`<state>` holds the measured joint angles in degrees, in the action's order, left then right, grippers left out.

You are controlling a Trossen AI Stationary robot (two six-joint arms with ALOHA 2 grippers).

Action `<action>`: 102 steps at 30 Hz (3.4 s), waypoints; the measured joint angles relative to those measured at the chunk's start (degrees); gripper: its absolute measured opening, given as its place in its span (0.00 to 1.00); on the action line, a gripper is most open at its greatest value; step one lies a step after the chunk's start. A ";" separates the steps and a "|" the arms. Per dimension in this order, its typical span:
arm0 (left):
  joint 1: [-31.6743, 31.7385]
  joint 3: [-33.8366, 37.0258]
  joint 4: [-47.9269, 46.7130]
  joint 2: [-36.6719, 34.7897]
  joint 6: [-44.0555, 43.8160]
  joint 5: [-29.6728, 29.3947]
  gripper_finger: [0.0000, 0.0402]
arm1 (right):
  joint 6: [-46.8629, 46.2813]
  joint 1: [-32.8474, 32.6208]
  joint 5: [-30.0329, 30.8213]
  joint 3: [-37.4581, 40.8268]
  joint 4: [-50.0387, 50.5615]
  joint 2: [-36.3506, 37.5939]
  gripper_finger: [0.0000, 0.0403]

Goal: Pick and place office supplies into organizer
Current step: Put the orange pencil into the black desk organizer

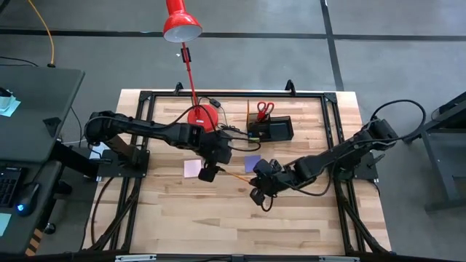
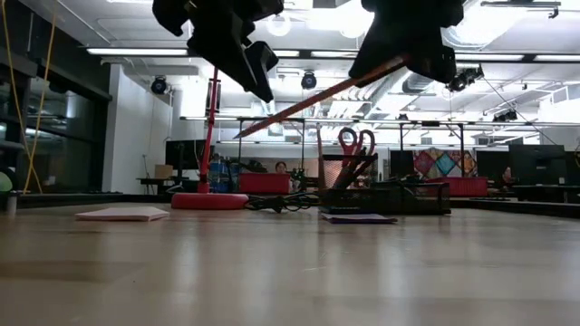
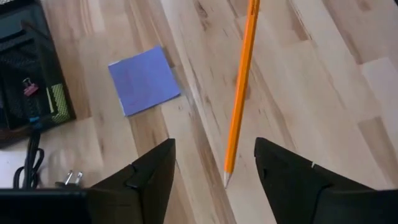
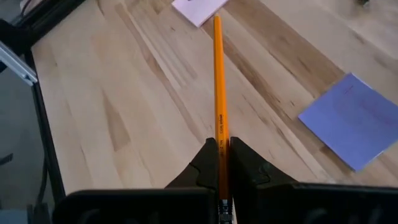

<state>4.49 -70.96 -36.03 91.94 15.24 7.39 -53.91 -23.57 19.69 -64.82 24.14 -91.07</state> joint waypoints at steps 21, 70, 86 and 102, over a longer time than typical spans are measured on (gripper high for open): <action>-0.02 0.48 -2.97 0.81 3.10 2.38 0.47 | 2.98 0.70 1.66 0.02 -5.76 0.79 0.00; 14.19 8.18 5.70 -7.81 -5.36 15.91 0.01 | -19.66 -6.97 36.74 0.07 17.75 16.31 0.49; 13.13 22.82 43.61 -15.50 -32.59 10.01 0.01 | 5.18 -0.29 55.71 0.07 -10.97 10.46 0.49; 11.23 22.80 49.95 -15.50 -32.13 6.98 0.01 | 33.39 9.81 37.99 0.07 -36.37 10.27 0.44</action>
<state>15.73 -48.16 13.92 76.44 -16.89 14.37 -20.53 -13.77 57.69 -64.75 -12.23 -80.79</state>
